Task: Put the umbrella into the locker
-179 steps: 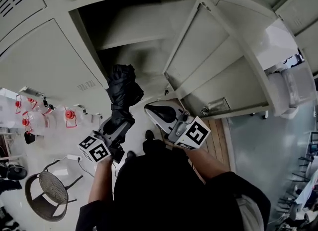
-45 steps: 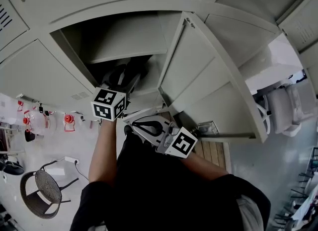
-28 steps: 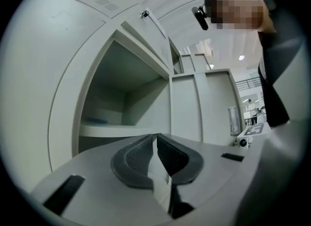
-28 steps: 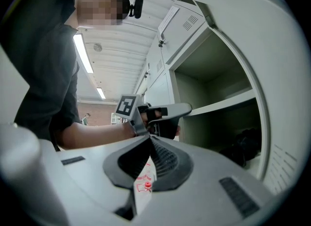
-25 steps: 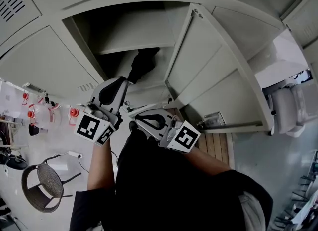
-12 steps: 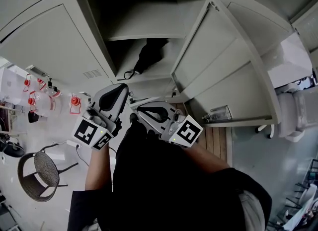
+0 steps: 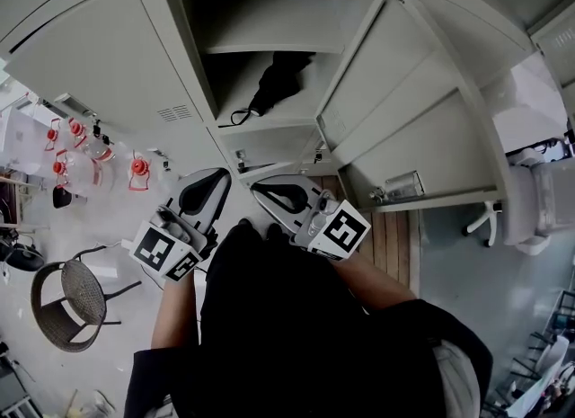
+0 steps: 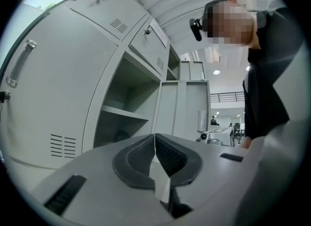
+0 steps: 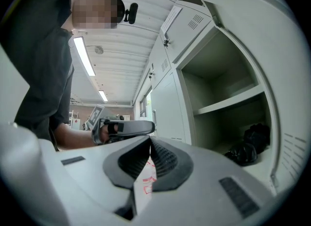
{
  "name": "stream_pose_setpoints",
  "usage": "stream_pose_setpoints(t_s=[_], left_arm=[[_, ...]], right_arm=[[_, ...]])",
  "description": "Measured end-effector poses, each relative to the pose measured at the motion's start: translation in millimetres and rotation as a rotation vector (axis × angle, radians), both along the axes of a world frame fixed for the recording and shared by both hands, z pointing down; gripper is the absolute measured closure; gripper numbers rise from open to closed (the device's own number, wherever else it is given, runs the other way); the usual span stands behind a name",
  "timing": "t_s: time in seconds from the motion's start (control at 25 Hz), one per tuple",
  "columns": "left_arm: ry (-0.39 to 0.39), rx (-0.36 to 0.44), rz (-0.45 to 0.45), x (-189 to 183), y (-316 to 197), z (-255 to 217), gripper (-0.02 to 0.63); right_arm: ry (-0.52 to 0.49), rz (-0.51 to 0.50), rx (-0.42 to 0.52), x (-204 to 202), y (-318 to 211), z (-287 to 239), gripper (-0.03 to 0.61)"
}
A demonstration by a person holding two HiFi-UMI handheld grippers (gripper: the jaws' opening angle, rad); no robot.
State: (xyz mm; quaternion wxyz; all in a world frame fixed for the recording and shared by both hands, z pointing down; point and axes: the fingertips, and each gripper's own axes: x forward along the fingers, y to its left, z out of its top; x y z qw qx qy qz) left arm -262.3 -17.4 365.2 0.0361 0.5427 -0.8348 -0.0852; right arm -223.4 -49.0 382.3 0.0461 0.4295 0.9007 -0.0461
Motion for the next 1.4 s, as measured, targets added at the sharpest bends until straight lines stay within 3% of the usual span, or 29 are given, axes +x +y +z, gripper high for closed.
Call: stream_pose_setpoints(t_s=[0.28, 0.52, 0.96, 1.4], left_arm=[[0.058, -0.008, 0.036, 19.1, 15.6, 13.5, 0.594], [0.062, 0.018, 0.101, 45.2, 37.5, 12.0, 0.594], [0.107, 0.046, 0.130, 122.7, 115.3, 29.3, 0.595], [0.160, 0.072, 0.155, 187.6, 149.7, 49.1, 0.595]], right_arm=[[0.028, 0.026, 0.031, 13.3, 14.2, -5.1, 0.565], [-0.002, 0.101, 0.053, 33.7, 34.7, -17.2, 0.565], [0.030, 0.166, 0.073, 109.7, 97.5, -4.6, 0.565], [0.065, 0.162, 0.094, 164.4, 137.6, 9.1, 0.565]])
